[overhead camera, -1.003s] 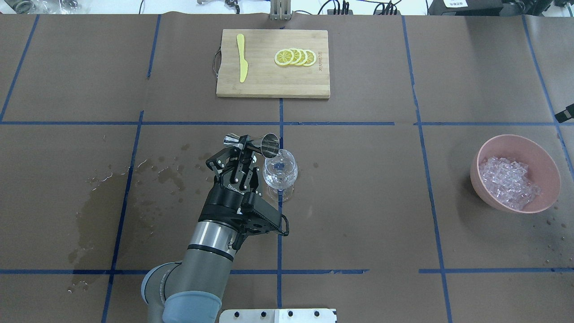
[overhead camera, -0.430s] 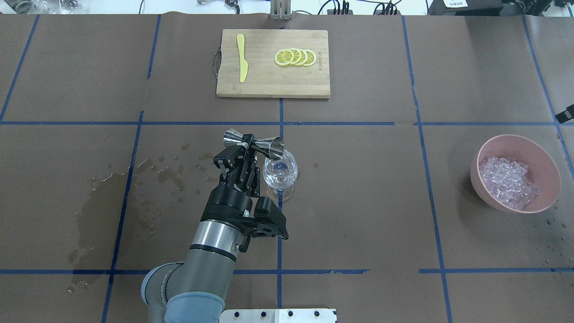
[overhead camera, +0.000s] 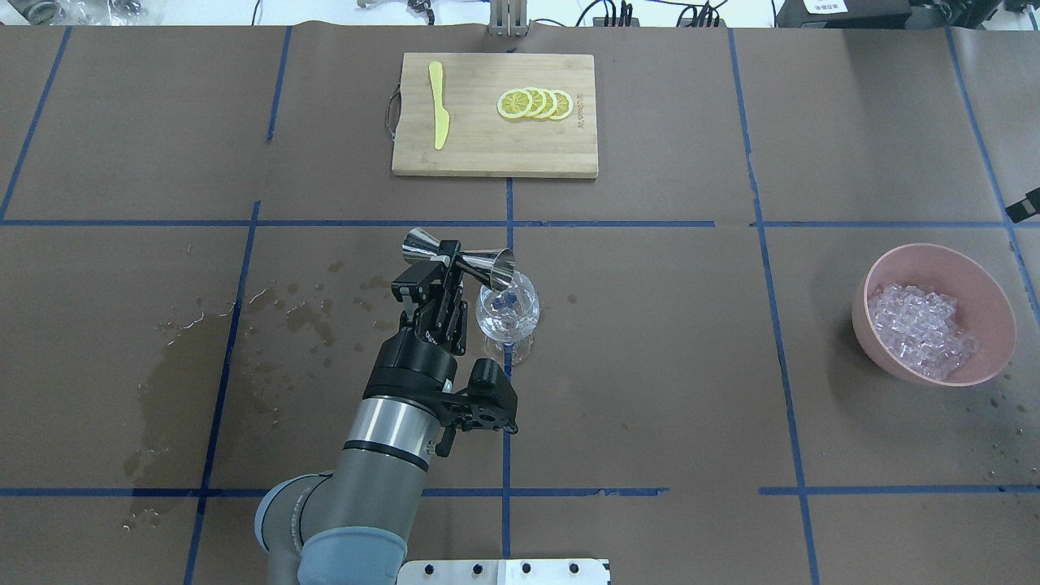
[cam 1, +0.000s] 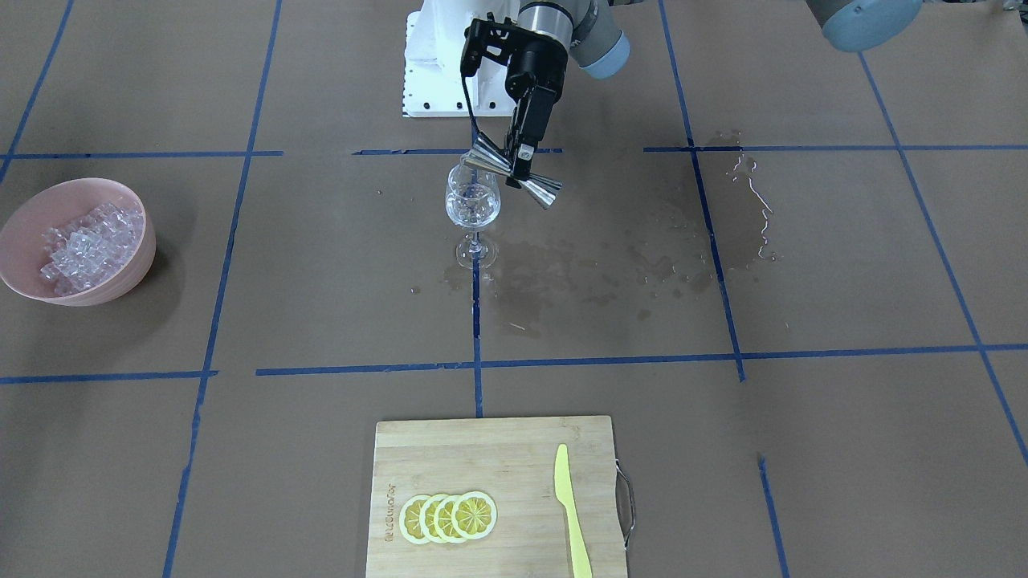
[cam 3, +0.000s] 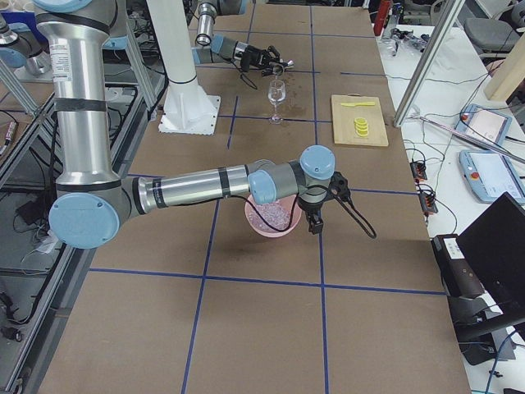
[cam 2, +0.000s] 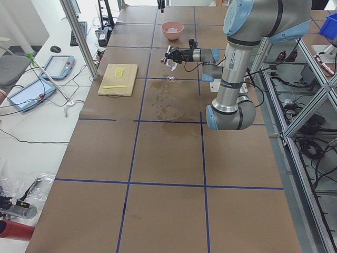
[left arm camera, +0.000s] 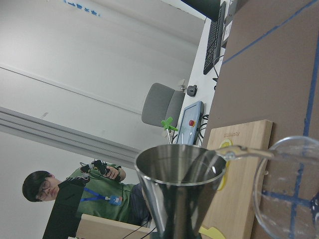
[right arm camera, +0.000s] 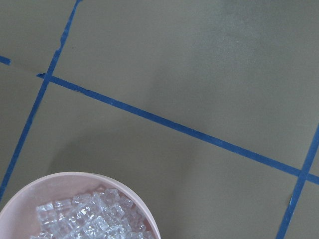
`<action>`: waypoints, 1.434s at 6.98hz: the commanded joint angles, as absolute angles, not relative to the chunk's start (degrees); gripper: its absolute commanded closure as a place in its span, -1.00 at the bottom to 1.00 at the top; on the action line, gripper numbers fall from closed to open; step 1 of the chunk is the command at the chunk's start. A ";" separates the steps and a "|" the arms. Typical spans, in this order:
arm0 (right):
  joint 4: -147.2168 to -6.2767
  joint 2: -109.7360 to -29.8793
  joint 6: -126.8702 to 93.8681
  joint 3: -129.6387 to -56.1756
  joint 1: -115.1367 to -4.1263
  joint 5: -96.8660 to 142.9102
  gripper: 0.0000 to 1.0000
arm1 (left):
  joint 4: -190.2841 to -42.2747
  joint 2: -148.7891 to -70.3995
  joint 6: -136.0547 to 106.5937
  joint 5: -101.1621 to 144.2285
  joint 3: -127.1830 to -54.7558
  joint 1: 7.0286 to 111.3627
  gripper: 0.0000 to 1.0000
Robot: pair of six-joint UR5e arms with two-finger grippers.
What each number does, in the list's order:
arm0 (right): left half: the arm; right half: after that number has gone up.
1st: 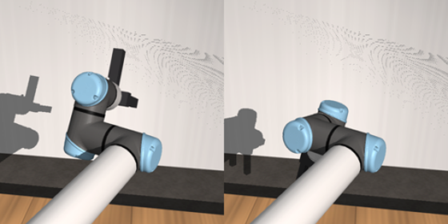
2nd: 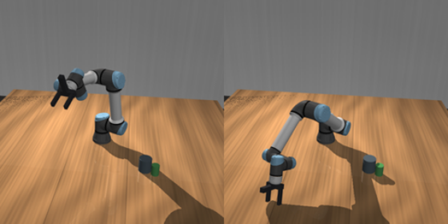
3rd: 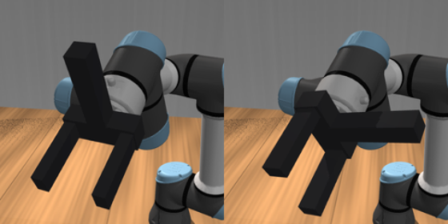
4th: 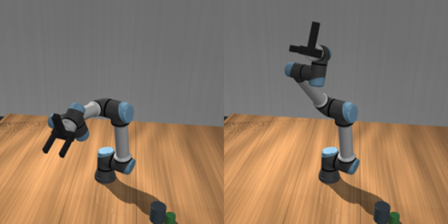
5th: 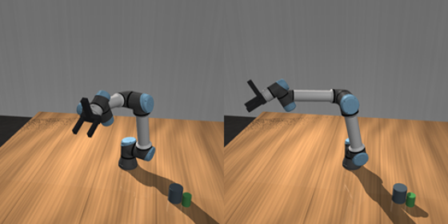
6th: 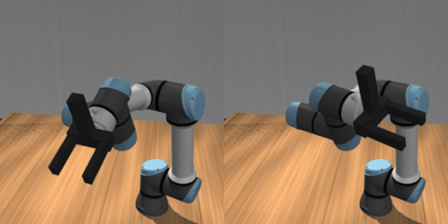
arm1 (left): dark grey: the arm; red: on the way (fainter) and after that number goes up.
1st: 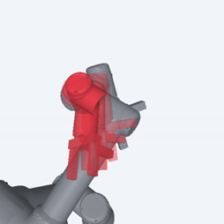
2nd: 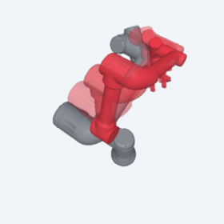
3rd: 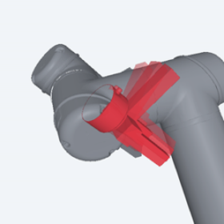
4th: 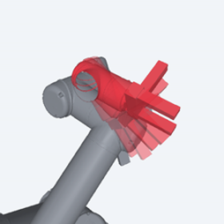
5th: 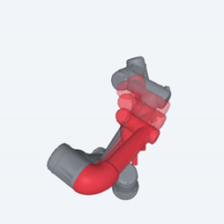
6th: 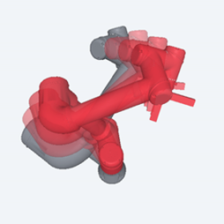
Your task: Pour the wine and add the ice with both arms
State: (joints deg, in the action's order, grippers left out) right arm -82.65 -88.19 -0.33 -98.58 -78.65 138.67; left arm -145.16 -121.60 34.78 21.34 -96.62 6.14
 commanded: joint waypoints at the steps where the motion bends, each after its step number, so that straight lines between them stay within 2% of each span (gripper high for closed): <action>1: -82.71 -88.15 -0.35 -98.44 -78.66 138.60 -1.00 | -143.01 -121.55 40.49 21.18 -96.68 6.24 1.00; 7: -82.71 -88.15 -0.44 -98.35 -78.66 138.60 -1.00 | -142.82 -121.64 58.08 18.72 -96.77 6.15 1.00; 10: -82.71 -87.81 -0.44 -98.26 -78.66 138.52 -1.00 | -147.53 -120.33 51.82 18.46 -97.91 6.50 1.00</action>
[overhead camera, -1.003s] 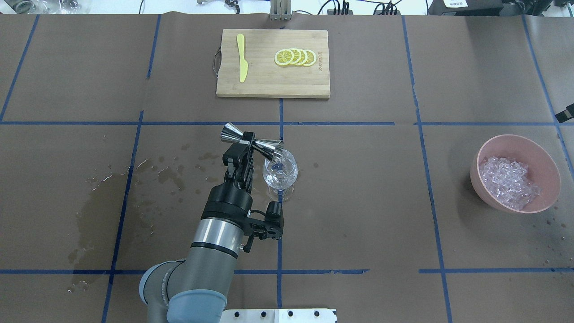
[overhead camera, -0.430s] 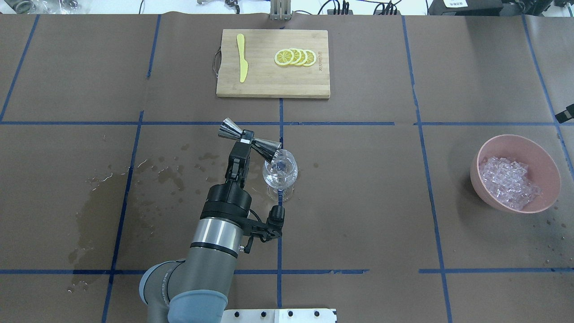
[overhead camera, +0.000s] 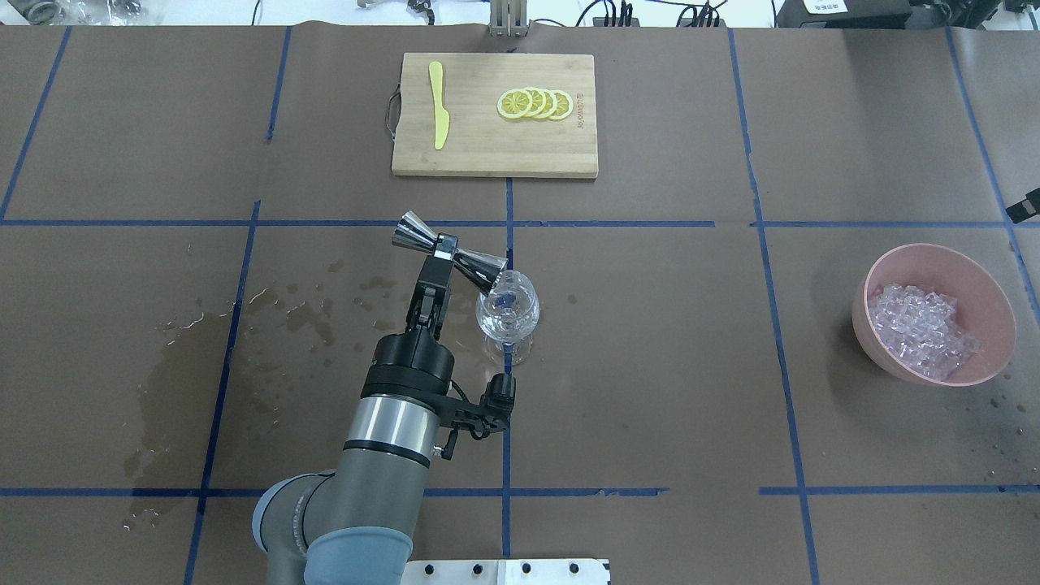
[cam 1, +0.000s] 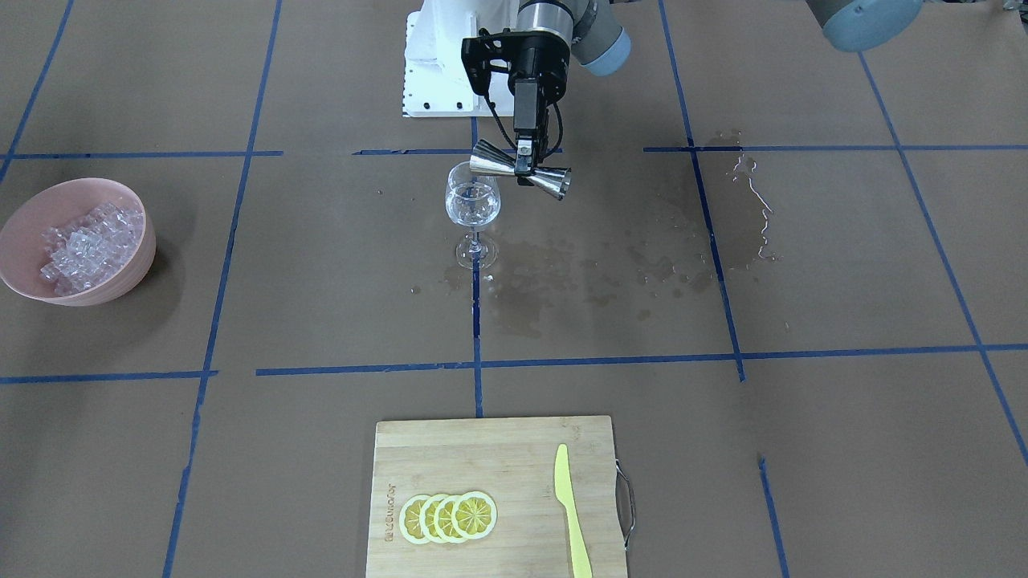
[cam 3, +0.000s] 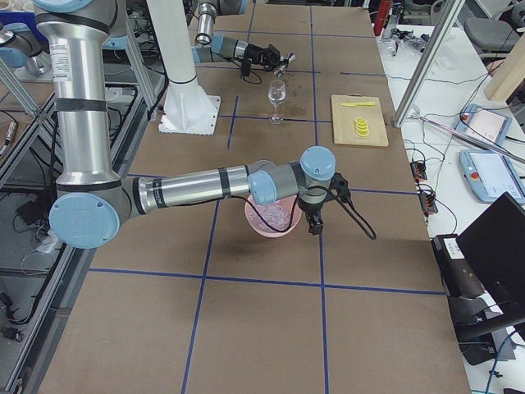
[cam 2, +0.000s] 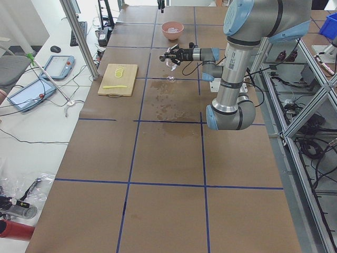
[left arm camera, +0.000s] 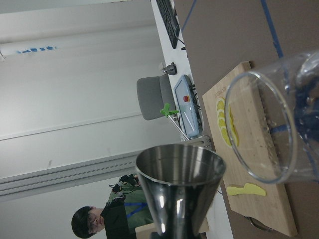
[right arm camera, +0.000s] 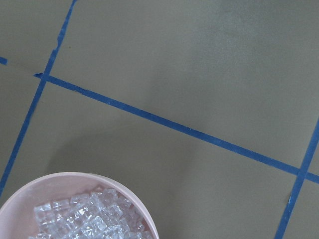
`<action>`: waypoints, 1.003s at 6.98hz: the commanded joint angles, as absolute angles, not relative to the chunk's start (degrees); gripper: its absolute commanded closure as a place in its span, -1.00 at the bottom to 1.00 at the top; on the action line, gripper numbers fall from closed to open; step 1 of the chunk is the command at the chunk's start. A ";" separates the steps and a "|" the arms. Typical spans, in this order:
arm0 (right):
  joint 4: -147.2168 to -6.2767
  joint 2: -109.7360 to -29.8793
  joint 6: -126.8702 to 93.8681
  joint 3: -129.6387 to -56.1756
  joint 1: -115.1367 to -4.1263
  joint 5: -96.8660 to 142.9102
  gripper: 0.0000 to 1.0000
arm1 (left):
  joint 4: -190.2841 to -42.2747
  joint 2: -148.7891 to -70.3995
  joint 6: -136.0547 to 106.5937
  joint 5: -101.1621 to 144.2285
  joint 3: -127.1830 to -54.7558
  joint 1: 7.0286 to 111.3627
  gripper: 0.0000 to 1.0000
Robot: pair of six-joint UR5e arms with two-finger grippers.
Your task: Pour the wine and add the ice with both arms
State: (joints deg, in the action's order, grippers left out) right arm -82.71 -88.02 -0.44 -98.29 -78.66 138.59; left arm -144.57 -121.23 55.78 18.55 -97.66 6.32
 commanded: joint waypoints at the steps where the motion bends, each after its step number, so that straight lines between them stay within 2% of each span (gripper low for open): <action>1: -82.71 -87.54 -0.35 -98.26 -78.66 138.43 -1.00 | -150.87 -119.63 47.50 18.72 -97.82 7.20 1.00; 3: -82.62 -87.36 -0.35 -98.35 -78.66 138.34 -1.00 | -158.94 -111.59 40.98 18.90 -97.65 7.38 1.00; 7: -82.53 -87.28 -0.35 -99.14 -78.66 138.25 -1.00 | -184.69 -88.12 41.40 18.46 -95.55 7.29 1.00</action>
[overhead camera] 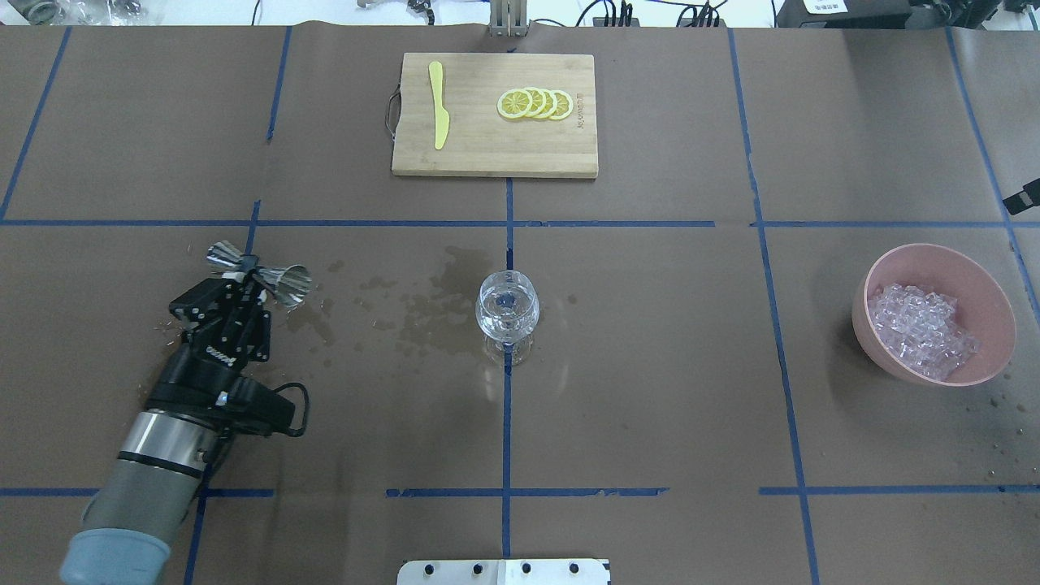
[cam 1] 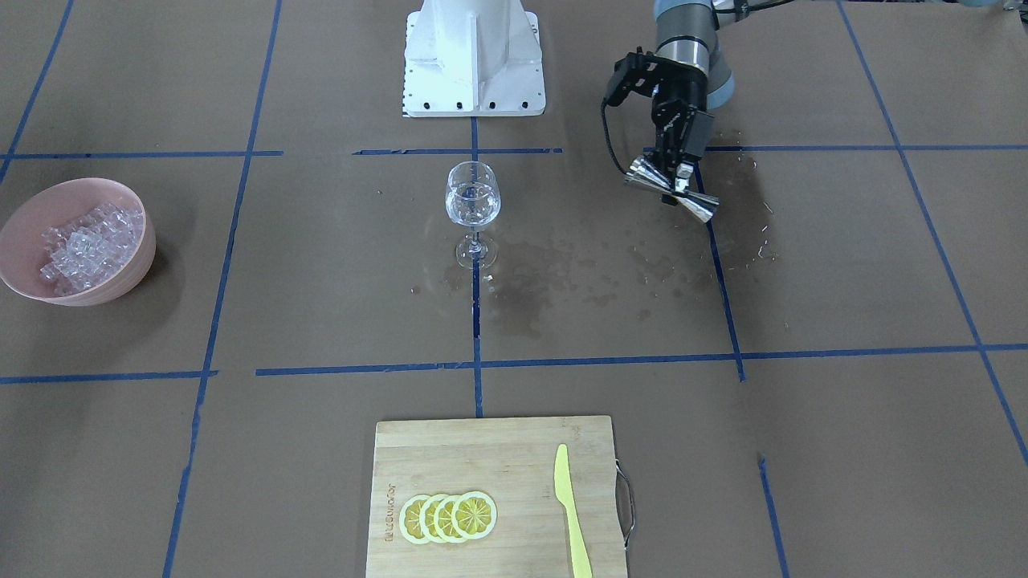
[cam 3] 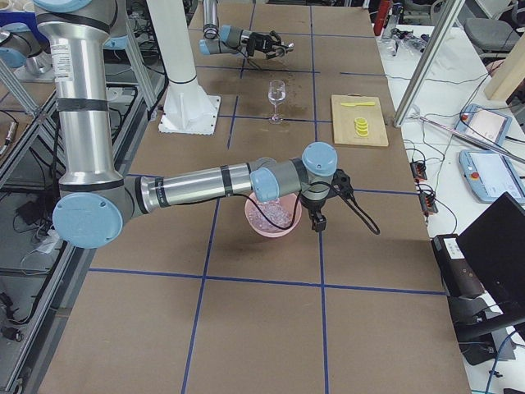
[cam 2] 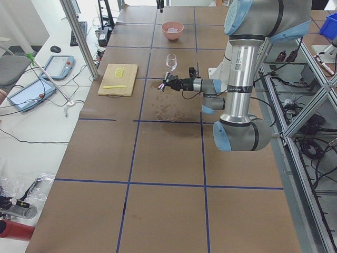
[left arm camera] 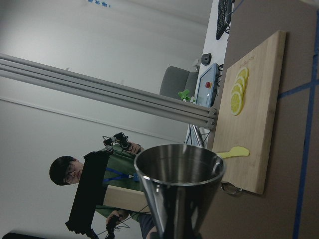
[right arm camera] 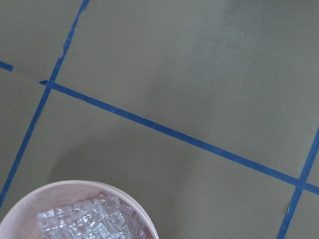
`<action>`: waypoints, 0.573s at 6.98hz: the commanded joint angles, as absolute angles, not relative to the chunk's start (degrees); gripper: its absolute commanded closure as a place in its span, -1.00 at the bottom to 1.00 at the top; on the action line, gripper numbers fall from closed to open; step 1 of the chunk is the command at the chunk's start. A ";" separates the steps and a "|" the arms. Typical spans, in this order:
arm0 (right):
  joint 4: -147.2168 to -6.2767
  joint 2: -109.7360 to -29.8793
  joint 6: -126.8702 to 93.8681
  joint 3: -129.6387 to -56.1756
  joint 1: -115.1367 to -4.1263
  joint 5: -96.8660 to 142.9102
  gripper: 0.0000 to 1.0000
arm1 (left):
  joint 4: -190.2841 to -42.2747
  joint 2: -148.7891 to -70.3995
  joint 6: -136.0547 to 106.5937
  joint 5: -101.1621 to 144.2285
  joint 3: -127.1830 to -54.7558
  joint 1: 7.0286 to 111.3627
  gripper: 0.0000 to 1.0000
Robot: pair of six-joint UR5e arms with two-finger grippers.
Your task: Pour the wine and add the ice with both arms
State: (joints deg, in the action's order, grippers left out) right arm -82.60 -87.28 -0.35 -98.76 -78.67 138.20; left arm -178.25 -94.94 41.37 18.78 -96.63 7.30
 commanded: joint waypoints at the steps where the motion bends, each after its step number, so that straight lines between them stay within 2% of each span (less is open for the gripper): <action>1: -82.62 -87.36 -0.35 -99.66 -78.66 138.25 -1.00 | -187.09 -85.98 41.31 17.41 -92.58 7.29 1.00; 3: -82.62 -87.54 -0.35 -100.37 -78.66 138.16 -1.00 | -193.05 -81.68 41.40 10.47 -88.88 6.95 1.00; 4: -82.62 -87.45 -0.35 -100.46 -78.66 138.16 -1.00 | -203.54 -80.17 40.79 10.46 -87.47 6.51 1.00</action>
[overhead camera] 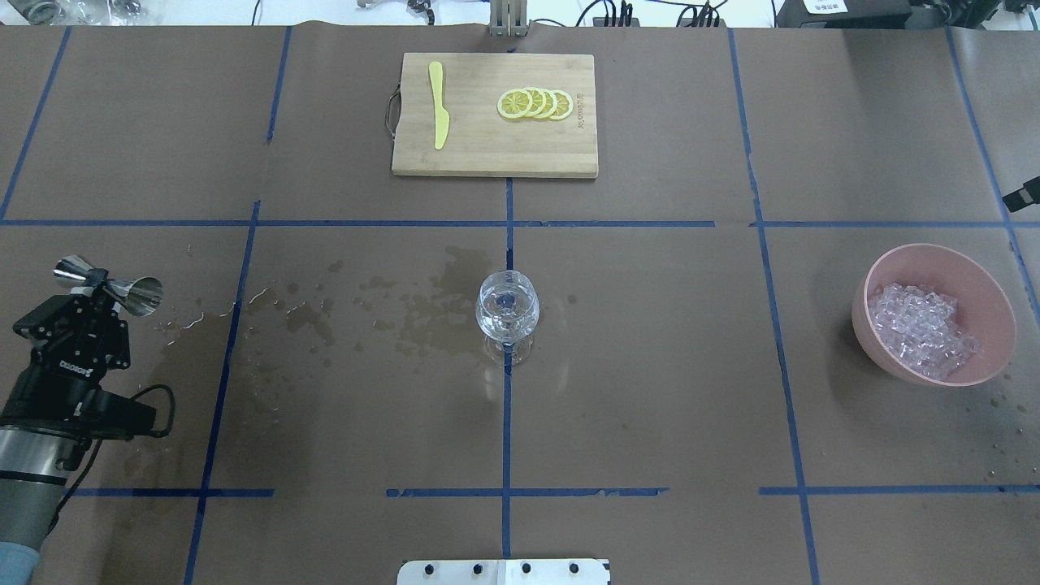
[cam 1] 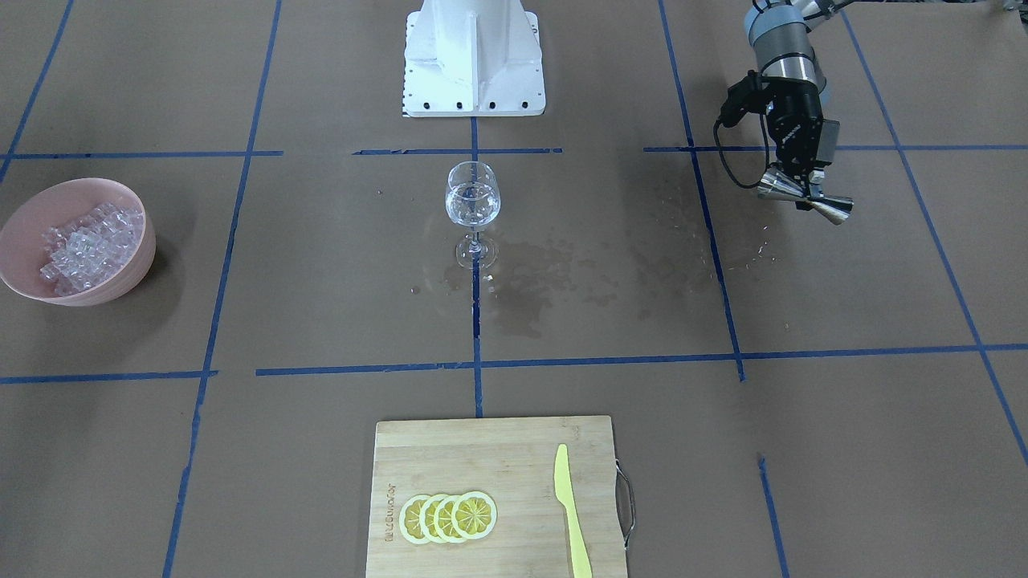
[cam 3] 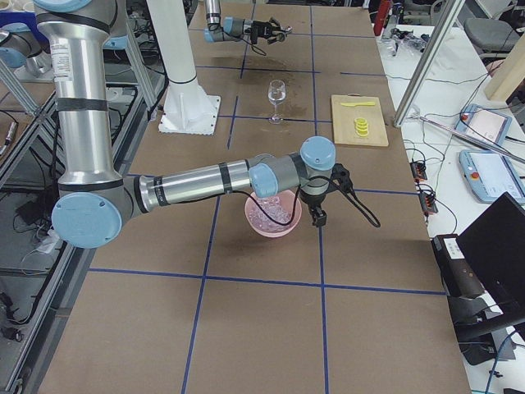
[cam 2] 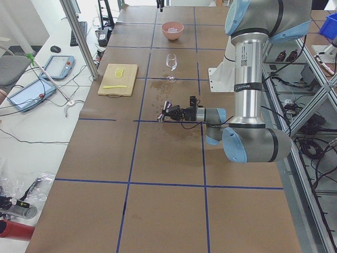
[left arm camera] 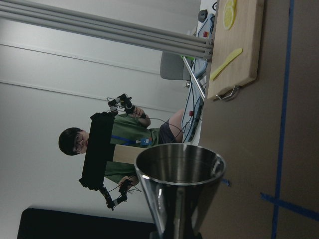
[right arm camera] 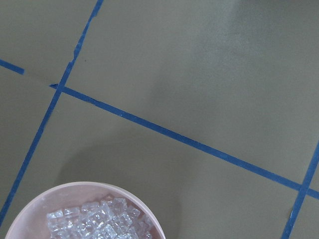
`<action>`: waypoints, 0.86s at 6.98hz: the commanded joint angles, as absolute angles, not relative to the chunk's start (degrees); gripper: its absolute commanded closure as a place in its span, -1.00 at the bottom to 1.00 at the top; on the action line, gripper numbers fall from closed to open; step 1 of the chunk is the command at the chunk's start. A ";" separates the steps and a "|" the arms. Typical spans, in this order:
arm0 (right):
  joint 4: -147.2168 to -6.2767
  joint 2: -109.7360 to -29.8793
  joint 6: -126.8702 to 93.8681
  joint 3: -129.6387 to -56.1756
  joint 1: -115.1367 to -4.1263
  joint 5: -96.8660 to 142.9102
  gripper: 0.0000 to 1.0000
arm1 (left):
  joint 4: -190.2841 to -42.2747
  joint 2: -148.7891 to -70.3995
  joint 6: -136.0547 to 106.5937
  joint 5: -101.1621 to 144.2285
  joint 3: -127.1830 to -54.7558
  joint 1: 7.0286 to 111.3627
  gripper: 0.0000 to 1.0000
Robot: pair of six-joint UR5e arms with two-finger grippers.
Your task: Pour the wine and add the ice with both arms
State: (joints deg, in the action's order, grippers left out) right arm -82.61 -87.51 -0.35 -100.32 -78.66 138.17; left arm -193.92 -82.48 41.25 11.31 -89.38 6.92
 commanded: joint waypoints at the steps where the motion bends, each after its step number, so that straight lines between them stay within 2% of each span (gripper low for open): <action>1: -82.62 -87.54 -0.44 -100.89 -78.66 138.25 -1.00 | -216.00 -80.24 40.61 10.55 -86.06 4.33 1.00; 2: -82.62 -87.45 -1.40 -100.99 -78.66 138.34 -1.00 | -219.52 -80.24 39.13 10.46 -84.83 2.31 1.00; 4: -82.62 -87.45 -1.58 -100.99 -78.66 138.34 -1.00 | -219.81 -80.33 19.86 10.20 -83.07 -1.57 1.00; 6: -82.62 -87.45 -1.58 -101.07 -78.66 138.34 -1.00 | -222.69 -80.42 18.90 10.11 -83.49 -1.84 1.00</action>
State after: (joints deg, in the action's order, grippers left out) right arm -82.62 -87.45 -1.56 -101.01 -78.66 138.34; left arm -220.39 -80.34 20.81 10.20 -83.32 -1.41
